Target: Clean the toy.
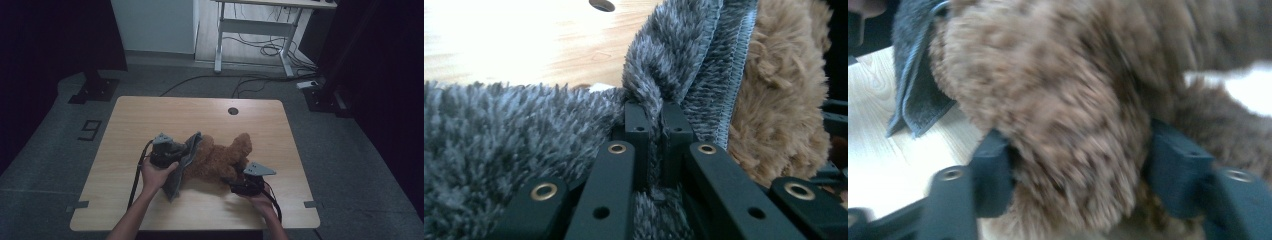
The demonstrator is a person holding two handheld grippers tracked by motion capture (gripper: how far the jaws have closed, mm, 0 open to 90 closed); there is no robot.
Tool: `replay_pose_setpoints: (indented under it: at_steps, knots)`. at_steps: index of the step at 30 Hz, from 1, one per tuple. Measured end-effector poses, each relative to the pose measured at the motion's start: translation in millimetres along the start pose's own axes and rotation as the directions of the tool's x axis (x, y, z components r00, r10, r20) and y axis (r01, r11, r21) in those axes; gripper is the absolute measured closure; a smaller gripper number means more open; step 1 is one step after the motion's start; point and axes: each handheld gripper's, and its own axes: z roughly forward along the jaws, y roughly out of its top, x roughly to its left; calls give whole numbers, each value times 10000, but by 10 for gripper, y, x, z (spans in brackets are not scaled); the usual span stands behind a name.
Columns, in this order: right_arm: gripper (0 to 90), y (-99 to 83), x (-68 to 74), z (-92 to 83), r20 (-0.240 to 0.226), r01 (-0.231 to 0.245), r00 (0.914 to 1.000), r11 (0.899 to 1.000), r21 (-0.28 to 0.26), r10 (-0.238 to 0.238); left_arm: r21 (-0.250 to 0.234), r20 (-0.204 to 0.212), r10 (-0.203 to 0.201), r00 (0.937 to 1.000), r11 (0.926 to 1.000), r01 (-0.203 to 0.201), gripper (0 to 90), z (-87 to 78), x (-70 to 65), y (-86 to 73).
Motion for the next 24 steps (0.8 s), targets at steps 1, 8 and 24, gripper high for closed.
replay_pose_setpoints:
  at_steps: [1,8,24]
  knots:
    - [284,-7,-13,-7,-11,-194,9998,9998,107,194,-49,47,-40,10000,10000,40,847,-15,-3,-29]
    - [455,-14,60,100,-344,173,9993,9982,582,-154,-377,265,-37,9996,9993,47,847,-97,-29,-206]
    - [619,57,-171,251,1851,81,9826,9984,554,-182,-333,472,112,9988,9994,-96,846,450,-136,101]
